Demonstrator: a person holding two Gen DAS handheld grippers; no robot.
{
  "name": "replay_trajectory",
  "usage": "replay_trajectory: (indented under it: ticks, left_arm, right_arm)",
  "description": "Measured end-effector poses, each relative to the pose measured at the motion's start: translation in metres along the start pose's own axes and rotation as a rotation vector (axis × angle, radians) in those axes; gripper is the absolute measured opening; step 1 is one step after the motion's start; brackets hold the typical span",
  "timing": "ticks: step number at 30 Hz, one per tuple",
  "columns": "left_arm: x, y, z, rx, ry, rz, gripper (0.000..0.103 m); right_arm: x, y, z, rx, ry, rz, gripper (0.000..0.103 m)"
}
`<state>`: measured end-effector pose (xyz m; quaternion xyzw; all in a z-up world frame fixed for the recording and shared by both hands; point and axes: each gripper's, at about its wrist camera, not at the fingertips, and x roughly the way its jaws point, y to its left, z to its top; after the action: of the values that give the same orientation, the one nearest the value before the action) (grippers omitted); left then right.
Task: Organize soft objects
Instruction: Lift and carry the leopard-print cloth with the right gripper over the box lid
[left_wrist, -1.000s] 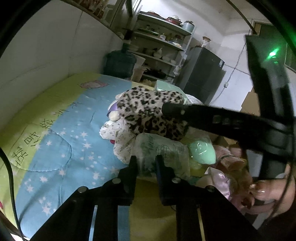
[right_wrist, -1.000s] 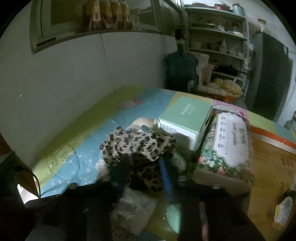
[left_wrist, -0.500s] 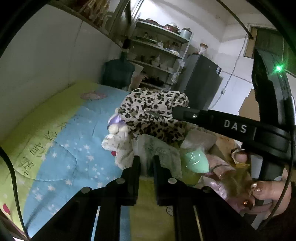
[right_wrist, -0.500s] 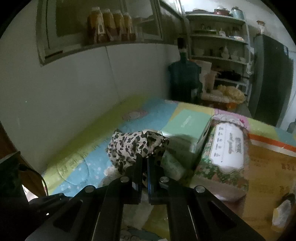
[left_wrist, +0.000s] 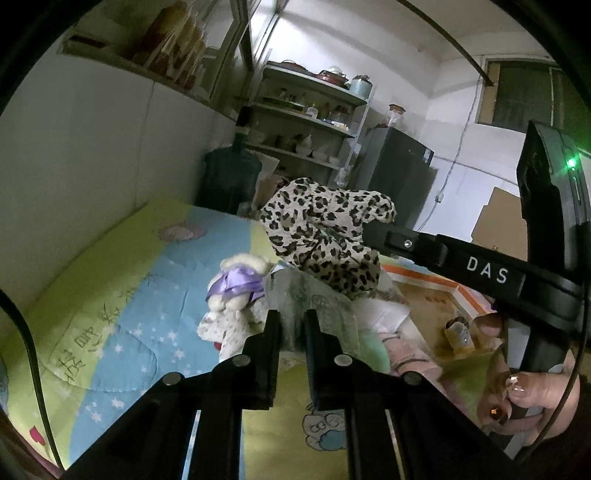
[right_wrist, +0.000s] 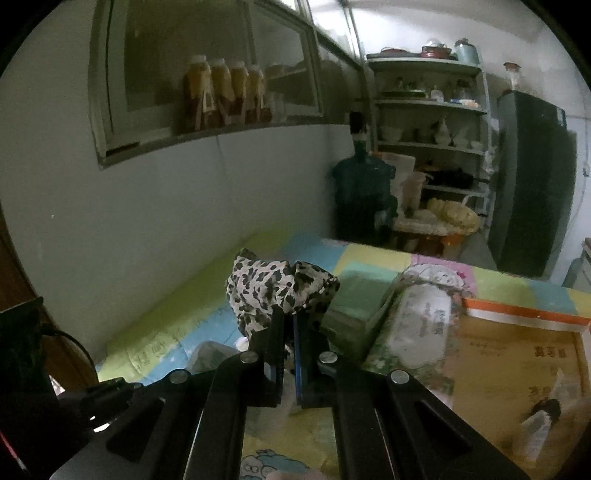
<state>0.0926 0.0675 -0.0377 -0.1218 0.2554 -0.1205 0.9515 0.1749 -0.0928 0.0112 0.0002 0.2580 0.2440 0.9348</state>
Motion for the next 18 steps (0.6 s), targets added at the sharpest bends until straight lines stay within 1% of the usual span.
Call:
replay_trajectory:
  ticks: [10,18]
  left_arm:
    - [-0.001,-0.025,0.013,0.042,-0.038,-0.023,0.013]
    - [0.007,-0.044,0.018,0.060,-0.033,-0.061,0.013]
  right_arm:
    - [-0.033,-0.014,0.010,0.019,-0.080,-0.043,0.004]
    - [-0.063,-0.040,0.011,0.050,-0.133,-0.099,0.004]
